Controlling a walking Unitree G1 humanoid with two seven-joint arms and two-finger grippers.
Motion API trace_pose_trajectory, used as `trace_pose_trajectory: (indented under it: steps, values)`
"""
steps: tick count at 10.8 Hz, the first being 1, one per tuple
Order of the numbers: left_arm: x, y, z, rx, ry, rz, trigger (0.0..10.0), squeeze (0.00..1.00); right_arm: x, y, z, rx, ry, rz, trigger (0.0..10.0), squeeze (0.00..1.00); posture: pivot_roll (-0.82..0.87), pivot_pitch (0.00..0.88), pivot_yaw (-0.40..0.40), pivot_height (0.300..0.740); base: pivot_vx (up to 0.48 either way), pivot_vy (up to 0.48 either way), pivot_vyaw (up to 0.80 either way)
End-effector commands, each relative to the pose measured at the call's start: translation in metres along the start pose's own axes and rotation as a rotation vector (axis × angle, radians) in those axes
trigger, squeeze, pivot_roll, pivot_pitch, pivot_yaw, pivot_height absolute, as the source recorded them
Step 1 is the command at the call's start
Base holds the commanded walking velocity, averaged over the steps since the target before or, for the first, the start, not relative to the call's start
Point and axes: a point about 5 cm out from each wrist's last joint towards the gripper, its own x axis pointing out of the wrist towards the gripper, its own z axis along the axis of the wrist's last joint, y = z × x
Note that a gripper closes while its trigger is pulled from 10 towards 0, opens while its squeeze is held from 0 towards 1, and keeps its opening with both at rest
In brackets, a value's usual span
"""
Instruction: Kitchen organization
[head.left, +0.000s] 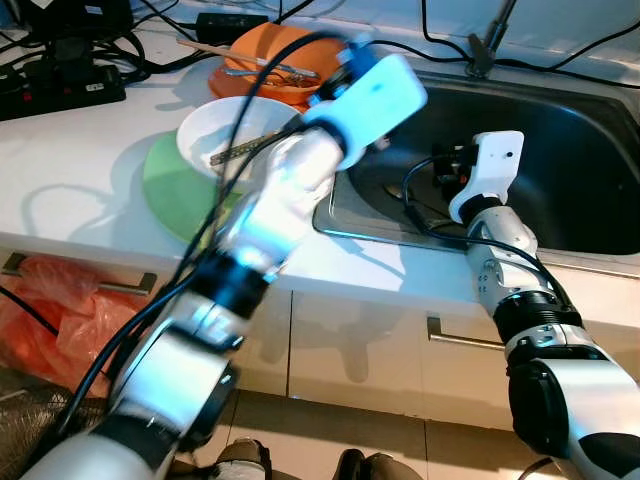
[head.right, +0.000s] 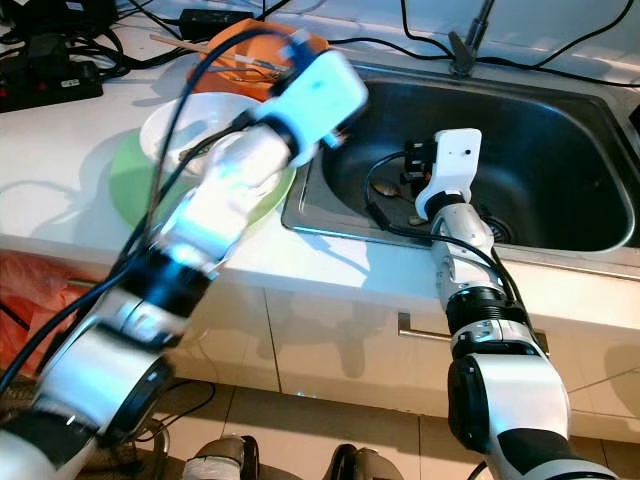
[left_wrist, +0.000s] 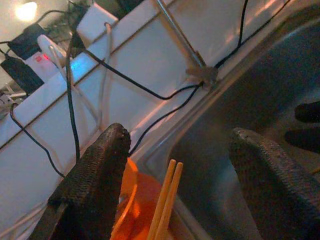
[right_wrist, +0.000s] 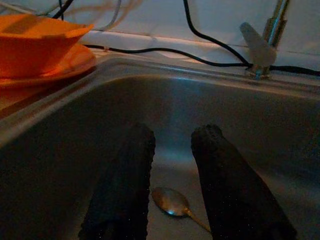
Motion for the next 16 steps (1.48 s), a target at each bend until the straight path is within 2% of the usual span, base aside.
trace_pose_trajectory:
  steps: [1,4,6,11,12,13,14,16]
  values:
    - [0.005,-0.002,0.003,0.033,0.026,-0.008,10.0,0.00,0.001,0.001,0.002,-0.006,0.005,0.009,10.0,0.00,0.21,0.124,-0.053,0.740,0.000,0.000,0.00]
    - [0.013,0.001,0.001,0.065,0.116,0.005,10.0,0.00,0.001,0.002,0.001,-0.002,0.003,0.012,10.0,0.00,0.21,0.125,-0.048,0.740,0.000,0.000,0.00]
    - [0.015,0.002,-0.011,0.081,0.195,0.018,10.0,0.00,0.000,0.002,0.000,0.000,0.005,0.014,10.0,0.00,0.21,0.132,-0.048,0.740,0.000,0.000,0.00]
    - [0.017,-0.002,-0.023,0.075,0.236,0.033,10.0,0.00,0.000,0.004,-0.001,-0.001,0.006,0.021,10.0,0.00,0.20,0.140,-0.049,0.740,0.000,0.000,0.00]
    - [0.018,-0.003,-0.025,0.086,0.244,0.029,9.5,0.00,0.000,0.004,-0.001,-0.003,0.006,0.023,10.0,0.00,0.20,0.140,-0.049,0.740,0.000,0.000,0.00]
    - [0.018,-0.003,-0.025,0.085,0.241,0.034,4.4,0.00,0.000,0.005,-0.001,-0.004,0.007,0.025,10.0,0.00,0.20,0.140,-0.048,0.740,0.000,0.000,0.00]
    - [0.018,-0.002,-0.025,0.090,0.237,0.039,0.0,0.00,0.000,0.005,-0.002,-0.004,0.008,0.025,10.0,0.00,0.20,0.139,-0.048,0.740,0.000,0.000,0.00]
    - [0.019,-0.002,-0.024,0.112,0.233,0.045,0.0,0.00,0.000,0.005,-0.002,-0.003,0.008,0.024,10.0,0.00,0.20,0.140,-0.049,0.740,0.000,0.000,0.00]
